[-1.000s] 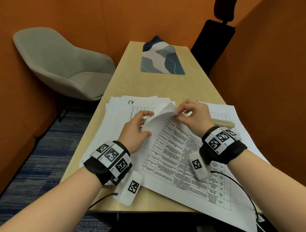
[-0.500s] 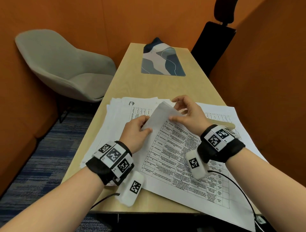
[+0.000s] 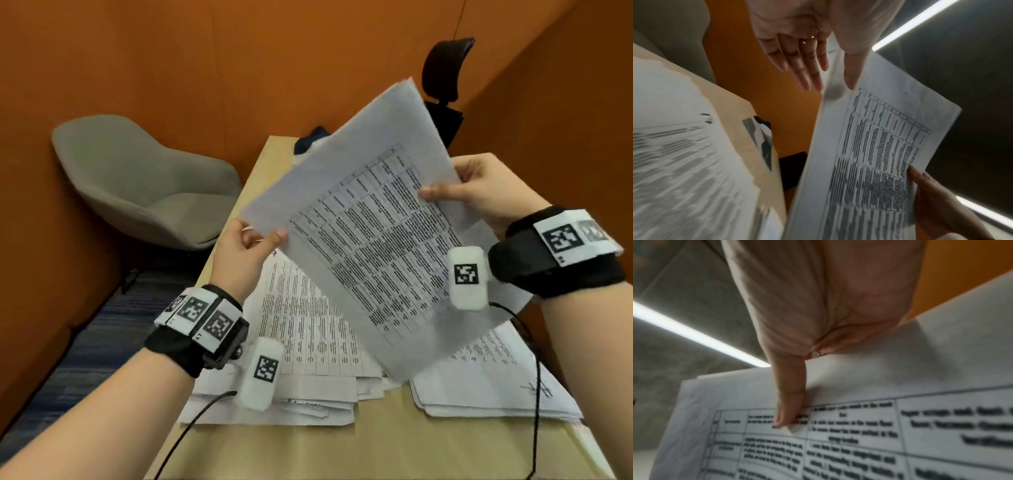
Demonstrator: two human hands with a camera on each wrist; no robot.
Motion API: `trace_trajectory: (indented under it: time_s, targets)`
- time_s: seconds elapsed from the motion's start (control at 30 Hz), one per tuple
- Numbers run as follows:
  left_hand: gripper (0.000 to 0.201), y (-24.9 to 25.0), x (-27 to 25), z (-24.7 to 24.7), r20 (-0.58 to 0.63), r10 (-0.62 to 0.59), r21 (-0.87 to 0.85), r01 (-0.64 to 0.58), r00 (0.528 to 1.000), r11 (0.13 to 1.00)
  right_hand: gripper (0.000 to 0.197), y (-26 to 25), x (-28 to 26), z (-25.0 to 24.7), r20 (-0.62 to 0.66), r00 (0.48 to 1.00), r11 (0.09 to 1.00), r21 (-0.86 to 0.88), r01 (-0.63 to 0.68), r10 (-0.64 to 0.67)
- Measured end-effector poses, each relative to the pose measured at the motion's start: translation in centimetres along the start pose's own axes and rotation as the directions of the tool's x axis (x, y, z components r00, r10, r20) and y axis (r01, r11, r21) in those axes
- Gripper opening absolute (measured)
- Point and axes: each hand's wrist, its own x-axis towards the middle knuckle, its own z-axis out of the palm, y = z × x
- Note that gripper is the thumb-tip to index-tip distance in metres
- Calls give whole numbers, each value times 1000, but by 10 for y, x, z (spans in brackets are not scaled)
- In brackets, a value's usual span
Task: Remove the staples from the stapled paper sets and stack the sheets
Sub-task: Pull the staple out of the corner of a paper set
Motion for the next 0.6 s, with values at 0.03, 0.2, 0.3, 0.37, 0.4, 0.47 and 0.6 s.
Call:
trace_trajectory:
  time_s: [0.03,0.2,0.3,0.37,0.4,0.47,0.6]
  targets:
    - [21,9,4,4,1,4,-56,-4,1000,998,25,-7,-1,-5,-52,998,996,83,36,-32]
    - [28,55,19,21,132,136,-57,-129,982,990,26,-23,-2,11,-240,968,875,449,178,-74]
    - [21,71,27,23,75,211,55,-216,975,975,24,-21,-1,32,-269,960,868,456,194,-73]
    - [16,72,32,20,49,212,71,-215,976,974,19,-17,0,44,-256,964,865,465,187,-71]
    - [15,72,33,18,43,211,81,-214,976,973,16,-16,1,49,-245,967,870,460,179,-69]
    - [18,73,32,14,30,225,101,-227,974,969,11,-16,3,56,-223,973,871,464,165,-65]
    - [15,78,28,6,-5,272,69,-271,962,960,34,-19,4,65,-186,980,830,535,158,-67]
